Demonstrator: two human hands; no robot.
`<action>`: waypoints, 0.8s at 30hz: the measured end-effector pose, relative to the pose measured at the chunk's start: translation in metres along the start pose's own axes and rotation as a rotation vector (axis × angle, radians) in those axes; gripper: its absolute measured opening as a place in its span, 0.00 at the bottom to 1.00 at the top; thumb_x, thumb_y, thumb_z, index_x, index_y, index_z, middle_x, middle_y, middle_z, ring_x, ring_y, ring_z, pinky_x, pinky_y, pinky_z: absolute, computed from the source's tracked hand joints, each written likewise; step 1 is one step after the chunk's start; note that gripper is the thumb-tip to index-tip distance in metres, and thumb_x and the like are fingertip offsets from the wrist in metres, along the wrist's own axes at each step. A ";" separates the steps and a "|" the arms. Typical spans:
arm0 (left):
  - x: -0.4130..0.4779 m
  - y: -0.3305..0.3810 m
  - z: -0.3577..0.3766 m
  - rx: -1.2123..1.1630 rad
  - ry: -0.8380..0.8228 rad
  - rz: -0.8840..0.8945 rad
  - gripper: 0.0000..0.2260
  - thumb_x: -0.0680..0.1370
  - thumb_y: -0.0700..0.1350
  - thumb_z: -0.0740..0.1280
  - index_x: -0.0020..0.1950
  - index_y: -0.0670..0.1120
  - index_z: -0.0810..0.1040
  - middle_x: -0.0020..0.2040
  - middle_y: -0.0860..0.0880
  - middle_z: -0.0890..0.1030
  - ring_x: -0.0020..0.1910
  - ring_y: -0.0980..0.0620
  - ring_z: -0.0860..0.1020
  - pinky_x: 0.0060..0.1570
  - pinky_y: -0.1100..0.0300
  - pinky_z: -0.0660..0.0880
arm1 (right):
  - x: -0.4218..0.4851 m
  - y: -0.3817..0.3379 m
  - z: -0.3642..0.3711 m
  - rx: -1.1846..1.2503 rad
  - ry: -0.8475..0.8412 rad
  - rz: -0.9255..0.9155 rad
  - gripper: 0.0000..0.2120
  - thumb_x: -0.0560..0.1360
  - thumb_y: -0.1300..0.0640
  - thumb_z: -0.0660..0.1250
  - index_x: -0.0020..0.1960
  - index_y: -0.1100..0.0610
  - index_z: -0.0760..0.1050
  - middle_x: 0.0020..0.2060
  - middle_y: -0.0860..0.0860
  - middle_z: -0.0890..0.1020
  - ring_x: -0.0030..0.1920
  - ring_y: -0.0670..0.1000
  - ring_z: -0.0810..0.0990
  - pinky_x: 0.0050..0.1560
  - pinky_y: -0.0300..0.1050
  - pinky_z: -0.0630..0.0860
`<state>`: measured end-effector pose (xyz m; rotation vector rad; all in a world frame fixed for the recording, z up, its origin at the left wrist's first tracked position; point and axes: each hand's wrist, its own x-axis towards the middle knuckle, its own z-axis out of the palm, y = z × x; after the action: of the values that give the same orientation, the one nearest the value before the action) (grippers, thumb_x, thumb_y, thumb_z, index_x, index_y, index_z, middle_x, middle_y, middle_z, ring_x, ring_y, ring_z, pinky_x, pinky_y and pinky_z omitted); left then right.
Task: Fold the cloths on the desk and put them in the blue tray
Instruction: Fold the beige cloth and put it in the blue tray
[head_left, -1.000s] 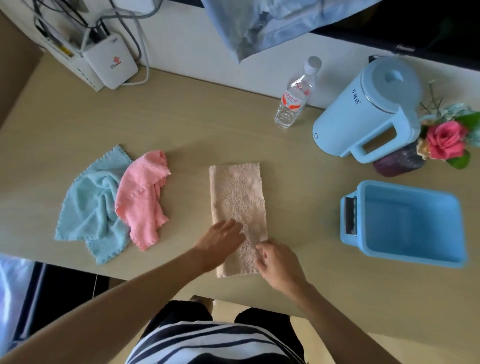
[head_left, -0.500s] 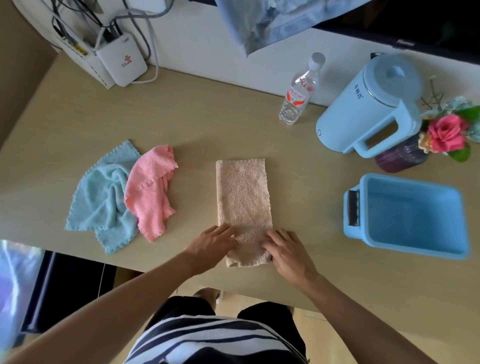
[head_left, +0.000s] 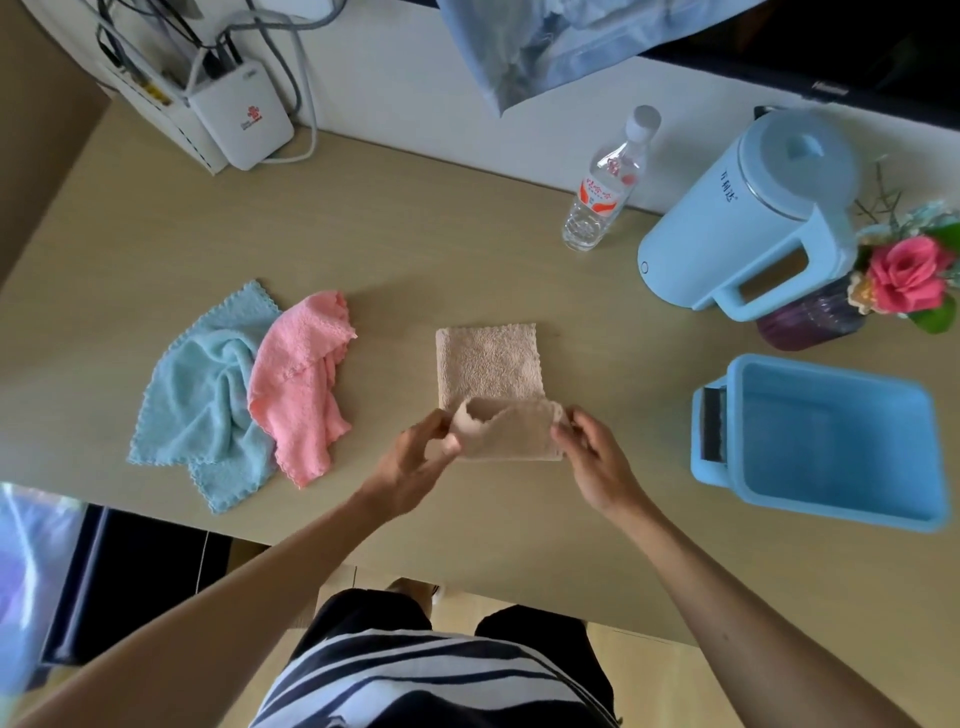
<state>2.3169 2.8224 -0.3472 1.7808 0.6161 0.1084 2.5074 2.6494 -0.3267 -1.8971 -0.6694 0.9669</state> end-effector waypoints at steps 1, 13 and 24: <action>0.006 0.003 -0.001 0.050 -0.005 -0.016 0.12 0.76 0.57 0.68 0.52 0.50 0.74 0.43 0.58 0.79 0.42 0.65 0.76 0.43 0.68 0.71 | 0.008 -0.004 0.001 0.022 0.016 0.011 0.12 0.81 0.52 0.62 0.40 0.54 0.67 0.30 0.41 0.66 0.32 0.43 0.63 0.35 0.44 0.61; 0.091 0.019 -0.016 -0.103 0.297 -0.298 0.15 0.73 0.35 0.67 0.57 0.47 0.71 0.41 0.51 0.83 0.32 0.57 0.78 0.30 0.64 0.74 | 0.113 -0.031 0.001 -0.141 0.045 -0.007 0.08 0.74 0.59 0.69 0.45 0.60 0.69 0.33 0.52 0.70 0.31 0.48 0.66 0.33 0.48 0.64; 0.103 0.003 -0.012 0.635 0.359 -0.010 0.26 0.70 0.37 0.68 0.68 0.45 0.69 0.61 0.43 0.72 0.56 0.44 0.72 0.53 0.48 0.75 | 0.138 -0.007 0.013 -0.640 0.140 -0.056 0.24 0.73 0.56 0.72 0.66 0.57 0.68 0.48 0.56 0.81 0.46 0.59 0.79 0.43 0.51 0.75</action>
<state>2.4011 2.8799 -0.3655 2.3953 0.9952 0.2502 2.5722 2.7625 -0.3739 -2.4534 -1.0258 0.6115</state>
